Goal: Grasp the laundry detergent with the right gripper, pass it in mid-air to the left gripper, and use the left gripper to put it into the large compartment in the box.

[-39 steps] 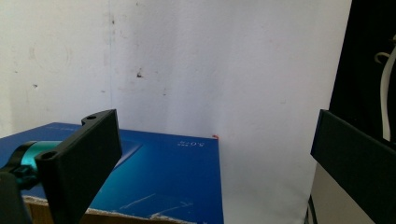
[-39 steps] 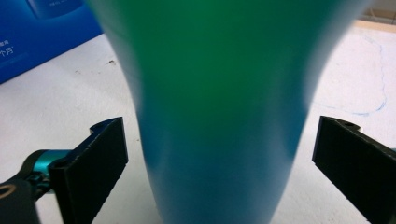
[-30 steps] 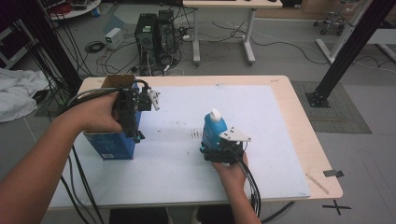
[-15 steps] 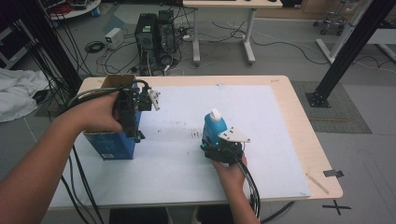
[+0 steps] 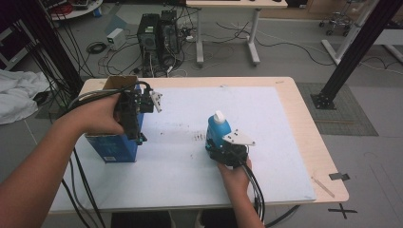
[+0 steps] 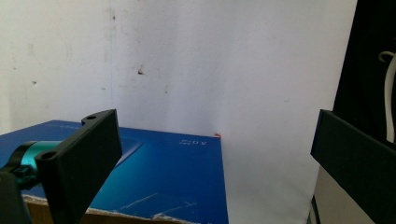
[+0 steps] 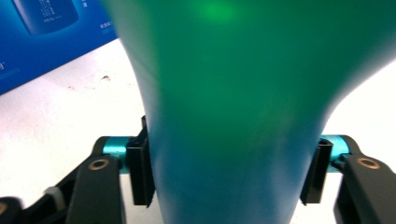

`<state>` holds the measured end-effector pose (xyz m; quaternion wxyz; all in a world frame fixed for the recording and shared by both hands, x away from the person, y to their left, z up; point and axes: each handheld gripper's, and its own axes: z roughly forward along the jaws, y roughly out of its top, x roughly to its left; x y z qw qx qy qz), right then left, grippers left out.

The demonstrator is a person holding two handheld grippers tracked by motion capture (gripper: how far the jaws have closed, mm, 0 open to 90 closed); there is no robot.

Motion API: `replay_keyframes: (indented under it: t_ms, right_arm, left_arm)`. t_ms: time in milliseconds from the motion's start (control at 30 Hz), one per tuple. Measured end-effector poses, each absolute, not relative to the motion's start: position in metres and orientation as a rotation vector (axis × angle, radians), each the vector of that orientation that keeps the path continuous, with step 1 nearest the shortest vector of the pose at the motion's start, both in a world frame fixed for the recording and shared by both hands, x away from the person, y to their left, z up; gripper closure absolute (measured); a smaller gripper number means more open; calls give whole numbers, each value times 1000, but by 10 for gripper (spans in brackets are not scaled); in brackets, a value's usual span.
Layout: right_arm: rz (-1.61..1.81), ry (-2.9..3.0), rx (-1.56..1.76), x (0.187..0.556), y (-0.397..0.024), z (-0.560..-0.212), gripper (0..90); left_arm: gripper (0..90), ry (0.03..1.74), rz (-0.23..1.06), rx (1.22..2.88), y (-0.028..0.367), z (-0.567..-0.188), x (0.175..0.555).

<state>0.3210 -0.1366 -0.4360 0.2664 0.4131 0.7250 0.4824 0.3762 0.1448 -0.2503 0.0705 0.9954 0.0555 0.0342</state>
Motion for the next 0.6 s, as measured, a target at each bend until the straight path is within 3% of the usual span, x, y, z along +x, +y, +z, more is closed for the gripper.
replay_keyframes:
  t_ms: [600]
  right_arm:
    - [1336,1955,1085,321,-137,-436,443]
  left_arm:
    - [17,157,104,2999,142,-250,376]
